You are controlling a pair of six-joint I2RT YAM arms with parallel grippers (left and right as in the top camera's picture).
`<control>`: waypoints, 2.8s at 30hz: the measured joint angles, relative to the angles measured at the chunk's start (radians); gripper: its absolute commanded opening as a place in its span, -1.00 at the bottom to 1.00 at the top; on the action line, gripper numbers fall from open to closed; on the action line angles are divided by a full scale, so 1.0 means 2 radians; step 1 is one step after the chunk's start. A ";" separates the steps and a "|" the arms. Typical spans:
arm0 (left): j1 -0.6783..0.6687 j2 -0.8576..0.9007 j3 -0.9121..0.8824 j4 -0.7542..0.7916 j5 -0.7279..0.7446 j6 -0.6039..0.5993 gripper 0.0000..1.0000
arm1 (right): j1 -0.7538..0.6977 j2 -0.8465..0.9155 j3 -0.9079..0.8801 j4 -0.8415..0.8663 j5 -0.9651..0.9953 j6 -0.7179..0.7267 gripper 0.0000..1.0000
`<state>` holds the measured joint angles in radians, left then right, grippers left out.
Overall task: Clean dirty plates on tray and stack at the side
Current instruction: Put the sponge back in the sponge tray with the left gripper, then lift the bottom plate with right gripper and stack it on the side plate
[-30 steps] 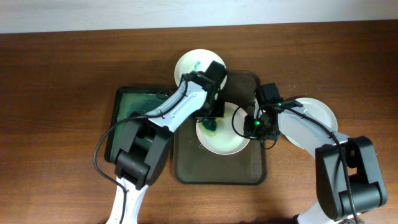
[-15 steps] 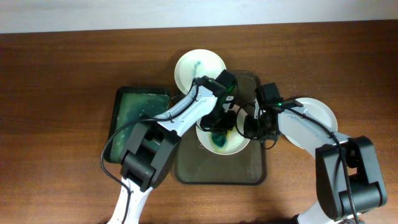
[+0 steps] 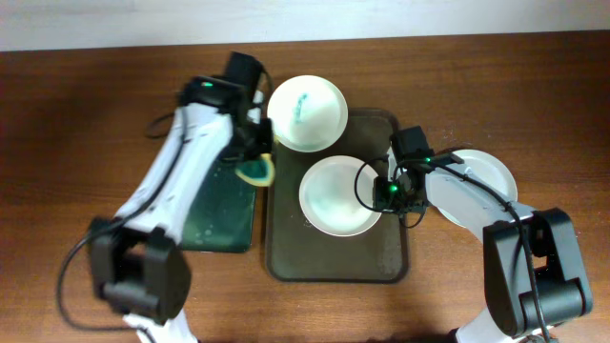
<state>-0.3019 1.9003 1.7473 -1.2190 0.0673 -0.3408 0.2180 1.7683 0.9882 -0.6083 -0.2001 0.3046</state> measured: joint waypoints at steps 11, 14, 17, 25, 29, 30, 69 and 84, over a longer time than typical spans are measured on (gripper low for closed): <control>0.056 -0.012 -0.207 0.131 -0.066 0.000 0.64 | 0.000 0.000 0.000 0.009 0.000 -0.028 -0.92; 0.056 -0.017 -0.199 0.120 -0.064 0.000 0.99 | 0.000 -0.001 0.005 -0.011 0.003 -0.029 -0.91; 0.056 -0.065 -0.179 0.097 -0.062 0.001 0.99 | 0.000 -0.035 0.005 -0.023 0.016 -0.037 -0.91; 0.056 -0.170 -0.172 0.059 -0.062 0.001 0.99 | 0.000 -0.206 0.004 -0.063 0.163 -0.040 -0.92; 0.056 -0.170 -0.172 0.060 -0.062 0.001 0.99 | 0.072 -0.245 0.004 -0.106 0.260 -0.038 -0.92; 0.056 -0.170 -0.172 0.059 -0.062 0.001 0.99 | 0.098 -0.245 0.004 -0.118 0.291 -0.030 -0.92; 0.056 -0.170 -0.172 0.059 -0.062 0.001 0.99 | 0.320 -0.245 0.004 -0.117 0.638 -0.063 -0.92; 0.056 -0.170 -0.172 0.059 -0.062 0.001 0.99 | 0.106 -0.245 0.004 -0.095 0.338 -0.049 -0.92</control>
<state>-0.1902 1.5604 1.4029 -1.1004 -0.0559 -0.3397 0.4309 1.2781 0.9966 -0.7975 0.4755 0.2070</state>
